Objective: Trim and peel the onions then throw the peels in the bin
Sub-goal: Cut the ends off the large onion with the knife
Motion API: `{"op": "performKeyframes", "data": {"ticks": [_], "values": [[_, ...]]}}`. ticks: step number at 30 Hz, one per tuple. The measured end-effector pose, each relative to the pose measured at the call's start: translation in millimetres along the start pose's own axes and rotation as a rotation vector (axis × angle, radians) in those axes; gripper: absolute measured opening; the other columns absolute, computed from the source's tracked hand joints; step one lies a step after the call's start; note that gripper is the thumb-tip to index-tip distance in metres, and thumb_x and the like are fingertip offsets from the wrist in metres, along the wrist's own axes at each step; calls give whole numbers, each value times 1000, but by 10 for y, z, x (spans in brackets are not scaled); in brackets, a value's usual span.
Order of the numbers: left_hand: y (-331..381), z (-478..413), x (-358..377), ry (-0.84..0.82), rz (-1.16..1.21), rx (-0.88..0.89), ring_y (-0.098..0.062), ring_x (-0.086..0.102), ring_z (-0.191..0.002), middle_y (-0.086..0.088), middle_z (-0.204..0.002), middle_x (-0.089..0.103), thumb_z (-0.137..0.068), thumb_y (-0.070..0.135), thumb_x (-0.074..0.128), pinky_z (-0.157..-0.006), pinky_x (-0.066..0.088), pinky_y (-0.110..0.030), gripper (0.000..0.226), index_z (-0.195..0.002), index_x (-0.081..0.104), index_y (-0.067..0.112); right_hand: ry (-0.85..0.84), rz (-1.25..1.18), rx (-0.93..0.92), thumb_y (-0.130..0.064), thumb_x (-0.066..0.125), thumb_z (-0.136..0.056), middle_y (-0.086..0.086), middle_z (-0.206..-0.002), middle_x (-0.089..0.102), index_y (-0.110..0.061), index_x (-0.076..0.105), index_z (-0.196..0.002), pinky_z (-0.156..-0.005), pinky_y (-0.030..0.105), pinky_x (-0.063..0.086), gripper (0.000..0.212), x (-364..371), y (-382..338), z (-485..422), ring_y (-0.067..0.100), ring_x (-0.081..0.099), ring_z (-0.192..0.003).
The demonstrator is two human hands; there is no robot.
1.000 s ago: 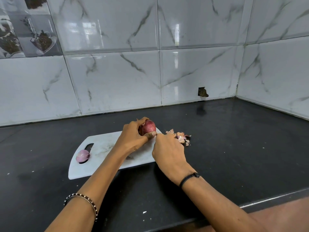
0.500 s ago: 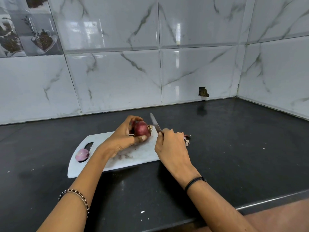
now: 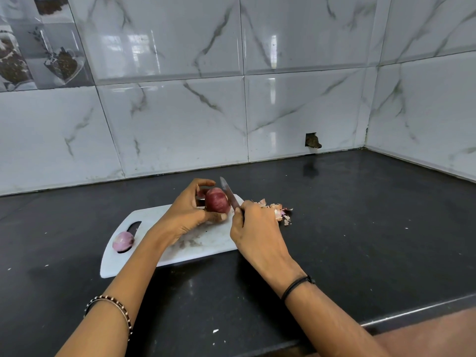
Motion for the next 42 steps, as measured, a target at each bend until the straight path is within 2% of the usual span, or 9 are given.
{"op": "performKeyframes", "data": {"ticks": [7,12,16,24,30,33,36,39,42], "values": [[36,63,11,-95,37,-12,-7,64,-117,11,-124,68,-71,50,85,-100,51,-30,58,-124,65,40,-5,-52,26,-22,45,-103,11,-84,56,-12,49,-89,-60,33,35,18,15,64,-10,30,52,-74],[22,84,24,-85,27,-27,-10,67,-113,6,-123,68,-61,41,96,-104,51,-34,73,-125,63,31,14,-99,30,-23,43,-105,8,-81,52,-10,51,-90,-61,32,35,21,-49,48,17,26,50,-75],[55,54,11,-21,-43,2,-7,66,-110,6,-120,68,-61,31,95,-96,51,-24,71,-125,62,32,22,-128,33,-24,43,-105,6,-82,49,-5,57,-94,-55,31,32,25,-82,55,19,23,47,-78],[87,29,1,17,-134,61,-7,62,-112,11,-120,64,-61,32,97,-96,51,-27,71,-121,59,37,0,-135,46,-26,44,-105,6,-78,51,-10,47,-81,-45,24,24,29,-48,81,12,17,42,-60],[220,65,47,56,-215,108,-3,63,-105,15,-115,65,-64,31,96,-88,46,-13,69,-122,60,39,-45,-144,81,-22,44,-104,7,-81,50,-10,51,-81,-56,27,31,27,-93,123,4,22,40,-80],[286,106,98,66,-269,125,4,62,-97,18,-106,67,-70,30,93,-79,40,-2,68,-129,61,37,-56,-157,69,-17,44,-102,5,-64,48,-4,53,-72,-42,17,35,34,-150,149,-17,22,47,-69],[308,115,122,61,-307,120,-4,65,-101,11,-109,71,-73,33,91,-79,40,-3,72,-138,60,32,-61,-163,94,-18,46,-101,6,-60,46,-5,49,-66,-38,16,29,37,-123,188,-59,20,43,-54],[297,105,125,49,-334,125,-2,66,-100,10,-109,73,-74,34,91,-77,39,0,72,-139,59,31,-80,-130,111,-20,45,-99,7,-68,48,-10,44,-69,-40,20,27,32,-85,185,-129,21,39,-53],[277,79,129,41,-352,129,-6,66,-107,8,-115,73,-74,35,91,-91,48,-13,79,-144,56,28,-104,-87,106,-20,46,-99,12,-82,52,-10,44,-74,-47,23,30,27,-44,130,-216,22,39,-59]]}}
Point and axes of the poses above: each hand's wrist, its own z-axis away from the middle knuckle, its own x-axis out of the palm, y = z × x, the point moved 10 cm from there along -z, towards the middle knuckle
